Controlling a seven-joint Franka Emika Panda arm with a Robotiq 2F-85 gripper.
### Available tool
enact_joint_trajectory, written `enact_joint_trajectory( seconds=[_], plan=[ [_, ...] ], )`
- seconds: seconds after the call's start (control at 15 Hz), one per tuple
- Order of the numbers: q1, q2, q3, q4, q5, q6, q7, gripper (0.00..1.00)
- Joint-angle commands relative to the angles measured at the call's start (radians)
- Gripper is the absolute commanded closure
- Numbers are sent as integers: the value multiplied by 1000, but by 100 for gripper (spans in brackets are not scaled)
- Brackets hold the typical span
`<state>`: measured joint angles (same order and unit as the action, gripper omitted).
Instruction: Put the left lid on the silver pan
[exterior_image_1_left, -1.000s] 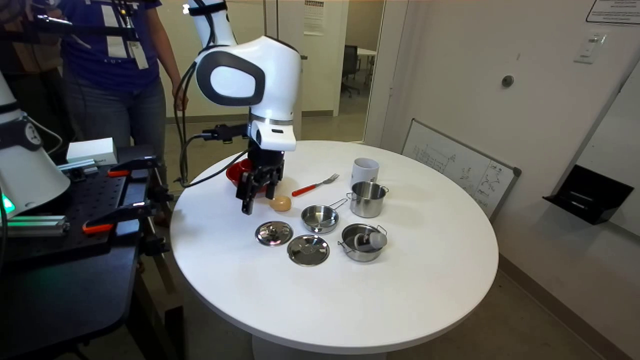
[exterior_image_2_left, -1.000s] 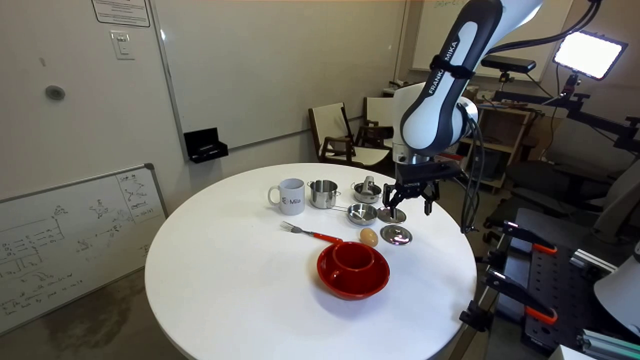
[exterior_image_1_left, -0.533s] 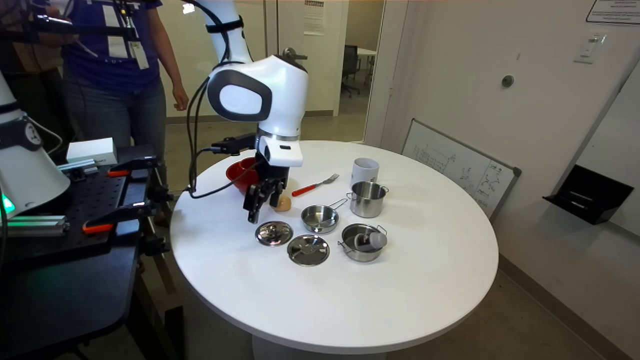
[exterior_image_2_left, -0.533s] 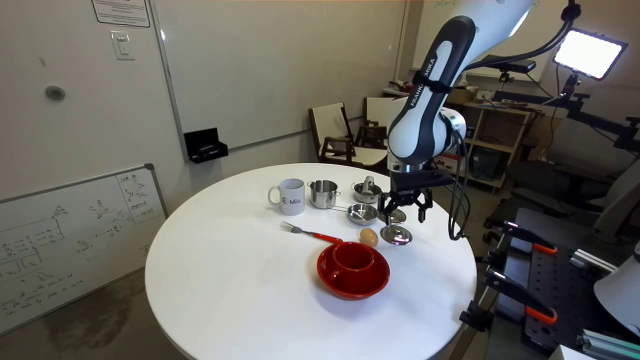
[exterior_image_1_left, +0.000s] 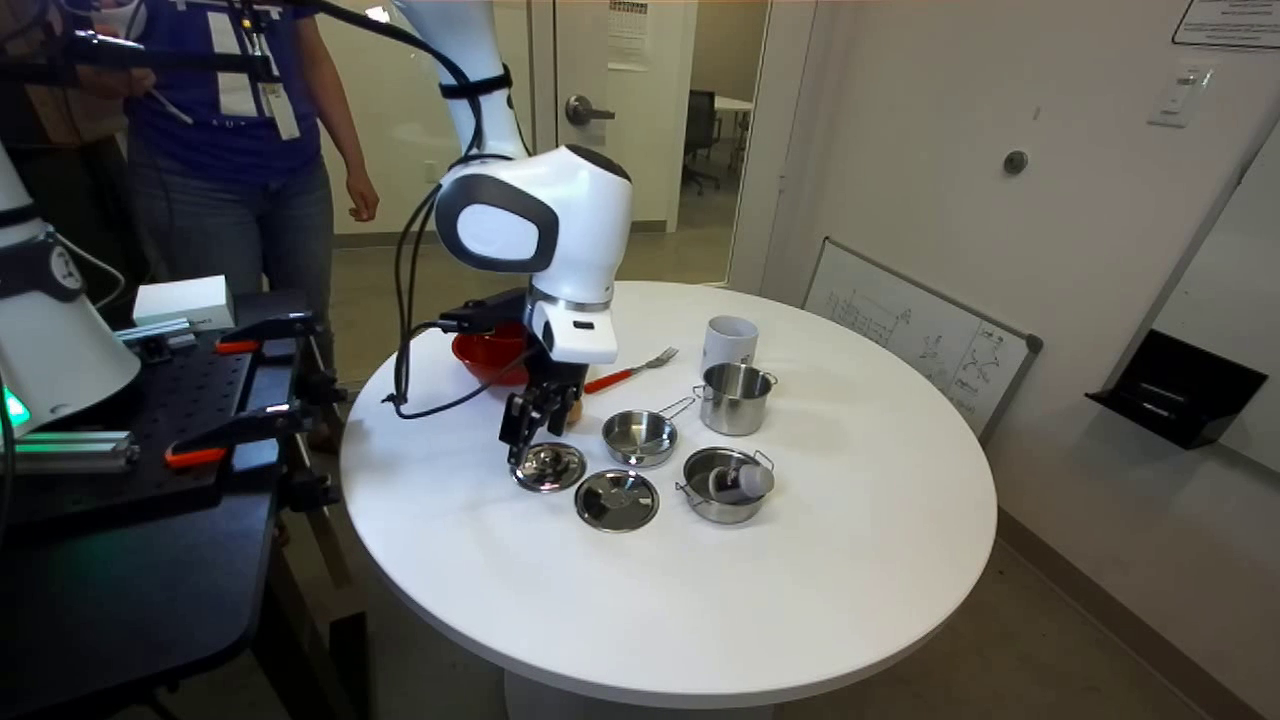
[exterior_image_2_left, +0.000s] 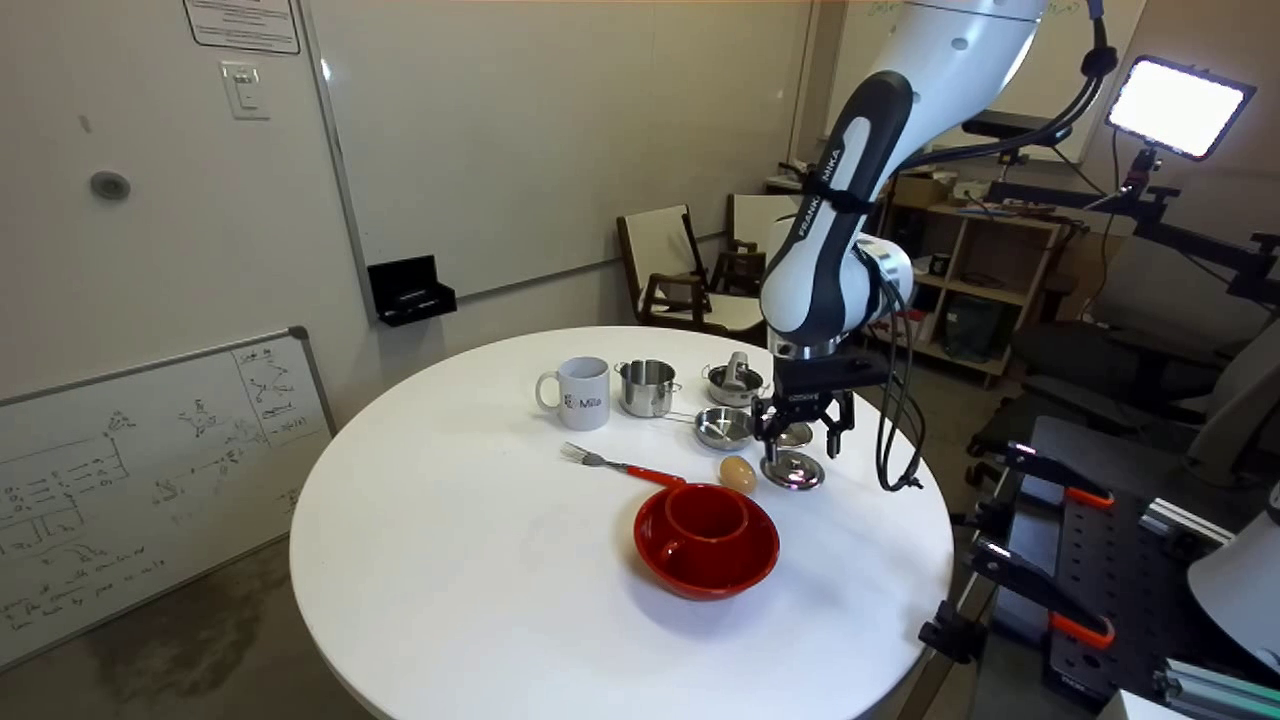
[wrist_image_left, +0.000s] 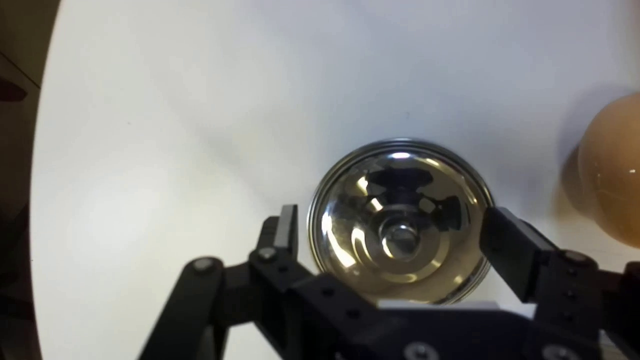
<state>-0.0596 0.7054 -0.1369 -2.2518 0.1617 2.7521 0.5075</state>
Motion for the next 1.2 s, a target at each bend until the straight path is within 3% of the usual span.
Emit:
enact_joint_trajectory(
  seconds=[0.0, 0.53, 0.93, 1.13],
  plan=[
    [-5, 37, -4, 43, 43, -20, -37, 38],
    [-5, 48, -7, 59, 47, -22, -38, 98],
    [4, 36, -9, 48, 42, -23, -40, 95],
    [60, -9, -54, 9, 17, -11, -4, 95]
  ],
)
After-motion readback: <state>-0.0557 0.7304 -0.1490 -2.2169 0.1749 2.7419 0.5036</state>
